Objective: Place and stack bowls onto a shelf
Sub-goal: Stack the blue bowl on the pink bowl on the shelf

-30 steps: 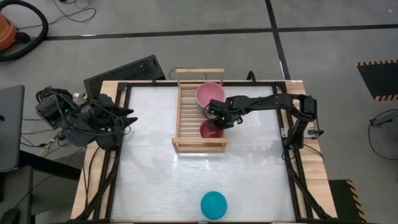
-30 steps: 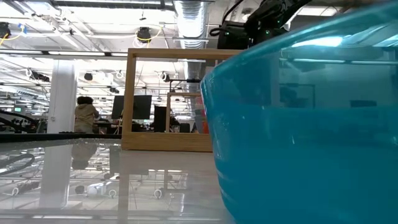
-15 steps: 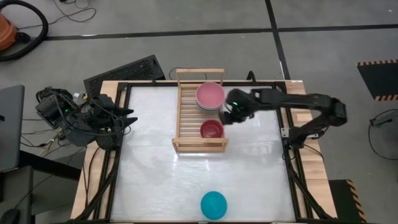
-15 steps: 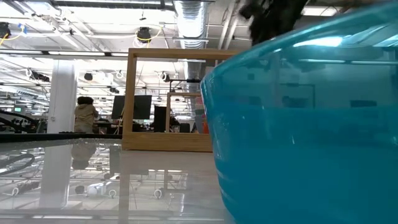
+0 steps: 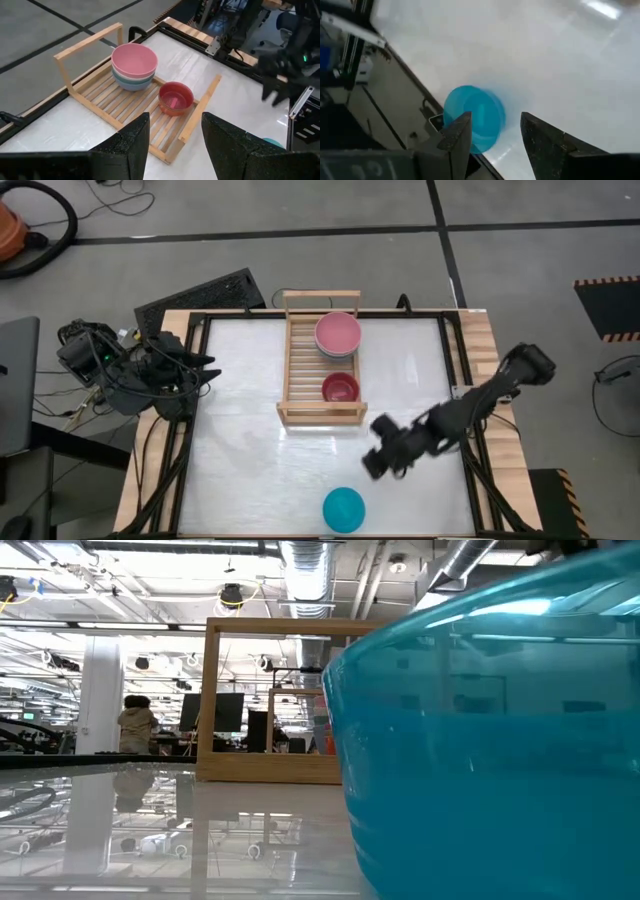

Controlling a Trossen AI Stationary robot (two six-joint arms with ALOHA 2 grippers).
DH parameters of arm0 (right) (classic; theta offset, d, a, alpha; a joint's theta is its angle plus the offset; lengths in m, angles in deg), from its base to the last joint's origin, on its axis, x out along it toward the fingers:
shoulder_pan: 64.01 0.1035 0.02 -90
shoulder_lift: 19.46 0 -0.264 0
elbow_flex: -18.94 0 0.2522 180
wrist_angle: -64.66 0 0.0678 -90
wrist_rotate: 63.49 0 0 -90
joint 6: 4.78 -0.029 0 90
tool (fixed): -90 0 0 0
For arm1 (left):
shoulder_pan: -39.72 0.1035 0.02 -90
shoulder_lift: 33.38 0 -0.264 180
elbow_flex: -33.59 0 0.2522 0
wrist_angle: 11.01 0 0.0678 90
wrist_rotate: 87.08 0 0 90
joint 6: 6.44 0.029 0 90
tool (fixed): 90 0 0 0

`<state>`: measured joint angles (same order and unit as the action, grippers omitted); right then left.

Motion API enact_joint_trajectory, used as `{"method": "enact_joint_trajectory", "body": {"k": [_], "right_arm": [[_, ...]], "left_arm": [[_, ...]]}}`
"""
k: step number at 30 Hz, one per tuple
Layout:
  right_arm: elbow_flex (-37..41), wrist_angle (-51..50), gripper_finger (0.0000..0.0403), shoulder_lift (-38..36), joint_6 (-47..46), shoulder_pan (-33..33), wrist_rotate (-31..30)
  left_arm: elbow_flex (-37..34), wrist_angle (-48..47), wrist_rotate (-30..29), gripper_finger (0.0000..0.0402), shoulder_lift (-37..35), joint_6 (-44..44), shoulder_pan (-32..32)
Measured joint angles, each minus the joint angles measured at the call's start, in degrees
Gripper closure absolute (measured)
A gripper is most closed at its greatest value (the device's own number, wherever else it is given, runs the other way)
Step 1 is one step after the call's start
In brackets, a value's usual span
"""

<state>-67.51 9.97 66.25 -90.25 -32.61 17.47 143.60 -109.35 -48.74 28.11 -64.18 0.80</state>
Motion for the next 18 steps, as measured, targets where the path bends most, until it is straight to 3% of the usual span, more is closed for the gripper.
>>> {"method": "enact_joint_trajectory", "body": {"k": [8,18], "right_arm": [[0.04,8.13,0.0209,12.06,-1.62,3.82,4.09],[0.00,10.95,0.0209,18.52,-1.11,3.94,5.52]], "left_arm": [[0.00,0.02,-0.06,0.0237,0.00,0.22,0.00],[0.00,0.00,1.44,0.0237,0.00,0.89,0.00]]}}
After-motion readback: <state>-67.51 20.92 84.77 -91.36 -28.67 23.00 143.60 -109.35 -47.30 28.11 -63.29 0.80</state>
